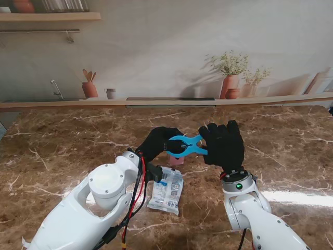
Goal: Fill the seasoning bottle
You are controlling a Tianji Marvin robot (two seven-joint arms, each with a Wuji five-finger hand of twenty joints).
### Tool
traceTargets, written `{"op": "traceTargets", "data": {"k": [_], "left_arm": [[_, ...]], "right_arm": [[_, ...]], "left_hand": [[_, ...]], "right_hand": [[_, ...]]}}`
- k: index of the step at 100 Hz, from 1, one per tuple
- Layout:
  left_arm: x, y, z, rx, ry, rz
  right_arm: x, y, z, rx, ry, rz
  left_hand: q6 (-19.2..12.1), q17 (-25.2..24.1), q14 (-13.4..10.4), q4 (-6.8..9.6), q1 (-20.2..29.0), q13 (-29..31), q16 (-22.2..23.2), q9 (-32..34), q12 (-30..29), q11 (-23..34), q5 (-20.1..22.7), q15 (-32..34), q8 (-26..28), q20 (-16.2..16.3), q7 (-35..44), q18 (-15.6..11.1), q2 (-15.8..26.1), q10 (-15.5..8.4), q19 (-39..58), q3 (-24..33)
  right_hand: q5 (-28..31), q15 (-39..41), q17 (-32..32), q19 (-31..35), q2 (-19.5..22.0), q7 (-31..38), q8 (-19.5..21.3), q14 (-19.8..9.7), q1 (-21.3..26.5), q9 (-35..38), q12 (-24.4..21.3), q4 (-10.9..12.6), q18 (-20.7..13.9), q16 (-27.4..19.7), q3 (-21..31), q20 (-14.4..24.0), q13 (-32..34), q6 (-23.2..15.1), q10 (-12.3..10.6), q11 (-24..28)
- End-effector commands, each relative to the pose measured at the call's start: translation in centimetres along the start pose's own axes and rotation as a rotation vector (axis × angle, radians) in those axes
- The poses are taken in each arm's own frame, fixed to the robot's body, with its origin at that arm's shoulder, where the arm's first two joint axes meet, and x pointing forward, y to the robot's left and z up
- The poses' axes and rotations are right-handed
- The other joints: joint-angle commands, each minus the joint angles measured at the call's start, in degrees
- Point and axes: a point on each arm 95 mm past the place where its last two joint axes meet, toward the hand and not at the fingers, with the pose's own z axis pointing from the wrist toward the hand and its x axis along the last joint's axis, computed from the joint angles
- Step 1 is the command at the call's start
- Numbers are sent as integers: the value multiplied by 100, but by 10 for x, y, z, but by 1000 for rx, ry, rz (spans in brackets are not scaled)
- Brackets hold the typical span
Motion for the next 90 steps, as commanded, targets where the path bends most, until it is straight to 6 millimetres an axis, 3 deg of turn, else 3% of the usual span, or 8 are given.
{"op": "traceTargets", "data": {"k": [1,19,29,35,43,52,70,90], "left_arm": [[-3,2,0,-9,-2,-3],[-3,3,1,-17,9,-11],[-3,1,-1,-21,34,-17],[-3,-2,-2,-34,47,-18],[-3,-7,-5,-48,61,-15],[-2,-13,-8,-43,71,-8],[1,-27,-15,38,74,15],[-3,-44,-25,134,15,143]], "right_arm": [[-5,-5,-2,19,-2,-13],[-4,-4,-1,15,1,-8],[-4,-5,-2,19,-3,-12],[-6,-6,-4,23,-10,-16],[-8,-7,-5,27,-17,-19],[-10,-6,-6,25,-27,-24],[-13,-6,-9,22,-44,-30],[-14,-4,-12,20,-47,-29]], "left_hand": [[-1541,-109,143,62,468,-69,-77,301,-106,-131,599,58,275,195,1061,-166,292,-284,273,231],[-1316,-319,129,163,243,-440,-431,-43,-404,-495,242,-203,-238,102,729,-215,625,-150,15,-602],[-968,-873,124,470,-278,-1275,-753,-1270,-1683,-229,-313,-987,-249,-245,-319,-344,792,-67,-744,-2397],[-672,-1272,130,867,-1038,-1924,-1040,-1933,-2012,-515,-524,-1551,-154,-556,-1535,-421,1369,-68,-1316,-2979],[-540,-1686,19,1051,-1007,-2637,-1407,-2653,-2270,-857,-1005,-2119,-418,-770,-2461,-491,1693,-107,-1967,-4795],[-576,-1913,-147,1182,-904,-3129,-1752,-3175,-2432,-1087,-1320,-2572,-551,-958,-2848,-507,2041,-184,-2467,-6023],[-822,-2060,-89,1203,-1035,-3253,-1770,-3251,-2442,-1163,-1226,-2720,-438,-1017,-2749,-33,2343,-231,-2788,-6327],[-807,-1389,187,1199,-470,-2643,-1216,-2750,-2247,-924,-749,-2112,-43,-328,-2234,405,2570,-130,-1621,-6350]], "right_hand": [[1120,237,90,303,281,1699,645,-174,476,1469,478,-10,166,172,502,161,298,-835,-747,2972],[1352,452,179,435,196,1881,805,-178,395,1679,624,256,188,338,608,233,447,-850,-724,3097],[1353,443,175,435,209,1879,829,-184,412,1681,639,279,186,352,610,237,435,-853,-724,3091],[1357,434,161,423,223,1885,844,-187,419,1682,644,290,188,356,608,234,429,-850,-724,3088],[1356,427,159,418,244,1884,858,-188,430,1683,650,302,189,363,600,235,427,-846,-724,3085],[1368,432,160,415,261,1916,899,-194,428,1682,666,336,189,377,596,237,430,-838,-722,3096],[1419,503,171,435,276,1975,1008,-202,447,1731,730,468,194,446,607,254,471,-838,-712,3160],[1488,631,213,475,291,2028,1175,-210,420,1805,805,654,201,548,622,290,532,-845,-698,3234]]}}
